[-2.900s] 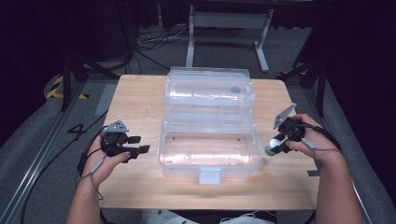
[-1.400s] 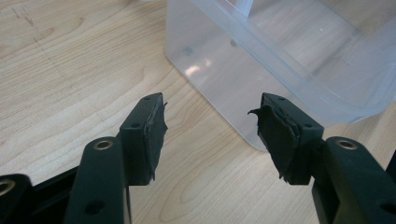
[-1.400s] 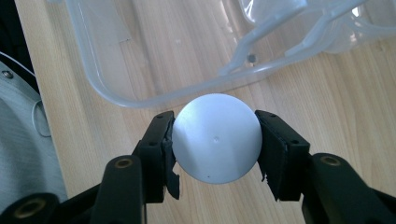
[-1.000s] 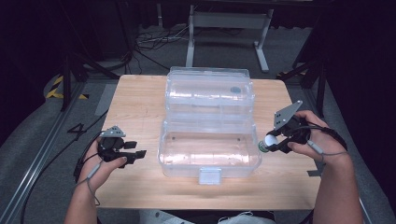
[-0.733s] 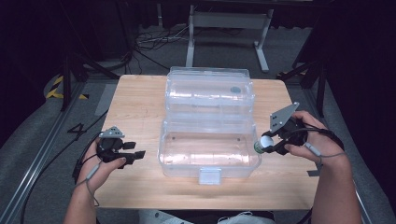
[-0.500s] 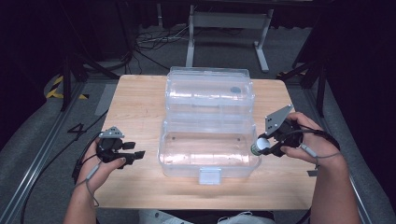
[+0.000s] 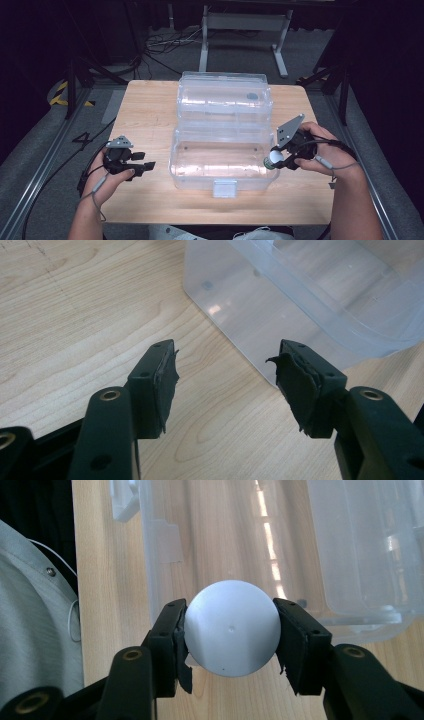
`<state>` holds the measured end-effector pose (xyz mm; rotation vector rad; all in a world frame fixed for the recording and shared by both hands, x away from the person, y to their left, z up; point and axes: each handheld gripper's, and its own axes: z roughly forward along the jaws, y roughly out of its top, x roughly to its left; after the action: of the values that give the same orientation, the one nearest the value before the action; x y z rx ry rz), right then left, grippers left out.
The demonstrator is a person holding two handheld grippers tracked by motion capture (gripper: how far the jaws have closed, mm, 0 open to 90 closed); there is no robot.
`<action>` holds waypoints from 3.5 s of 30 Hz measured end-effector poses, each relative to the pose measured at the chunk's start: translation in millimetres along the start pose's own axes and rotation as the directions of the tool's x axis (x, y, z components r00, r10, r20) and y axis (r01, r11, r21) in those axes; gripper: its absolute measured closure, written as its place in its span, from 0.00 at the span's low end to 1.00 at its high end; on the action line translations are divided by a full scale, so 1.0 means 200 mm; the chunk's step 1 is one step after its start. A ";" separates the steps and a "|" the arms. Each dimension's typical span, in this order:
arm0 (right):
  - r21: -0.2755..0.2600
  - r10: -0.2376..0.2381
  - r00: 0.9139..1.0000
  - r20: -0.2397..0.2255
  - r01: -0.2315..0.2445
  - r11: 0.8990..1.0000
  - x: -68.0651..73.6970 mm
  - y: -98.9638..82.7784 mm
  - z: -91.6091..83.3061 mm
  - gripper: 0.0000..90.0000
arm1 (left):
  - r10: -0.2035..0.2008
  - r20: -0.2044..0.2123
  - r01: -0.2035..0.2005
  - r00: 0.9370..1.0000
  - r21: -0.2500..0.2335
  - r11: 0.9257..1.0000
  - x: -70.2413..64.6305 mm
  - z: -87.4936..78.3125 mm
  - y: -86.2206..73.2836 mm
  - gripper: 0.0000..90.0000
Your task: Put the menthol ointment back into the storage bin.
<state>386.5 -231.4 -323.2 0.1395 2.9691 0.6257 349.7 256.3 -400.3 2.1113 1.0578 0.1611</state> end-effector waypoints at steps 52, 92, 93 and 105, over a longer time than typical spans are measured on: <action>0.120 0.022 0.992 -0.122 -0.008 0.993 -0.07 0.04 0.26 0.56 | -0.004 0.004 0.004 1.000 0.008 1.000 0.01 0.00 -0.01 0.46; 0.225 0.023 0.985 -0.170 0.016 0.974 -0.07 0.05 0.43 0.56 | -0.005 0.011 0.004 1.000 0.015 1.000 0.01 0.01 -0.01 0.46; 0.226 0.023 0.985 -0.173 0.017 0.974 -0.07 0.05 0.43 0.56 | -0.006 0.010 0.006 1.000 0.014 1.000 0.01 0.01 -0.01 0.46; 0.245 0.038 0.985 -0.171 0.005 0.970 -0.07 0.06 0.44 0.56 | -0.005 0.012 0.005 1.000 0.022 1.000 0.01 0.02 -0.01 0.46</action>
<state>410.8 -187.5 -397.7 0.1350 3.2089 0.2828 351.6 256.6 -403.8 2.1264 1.0622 0.1346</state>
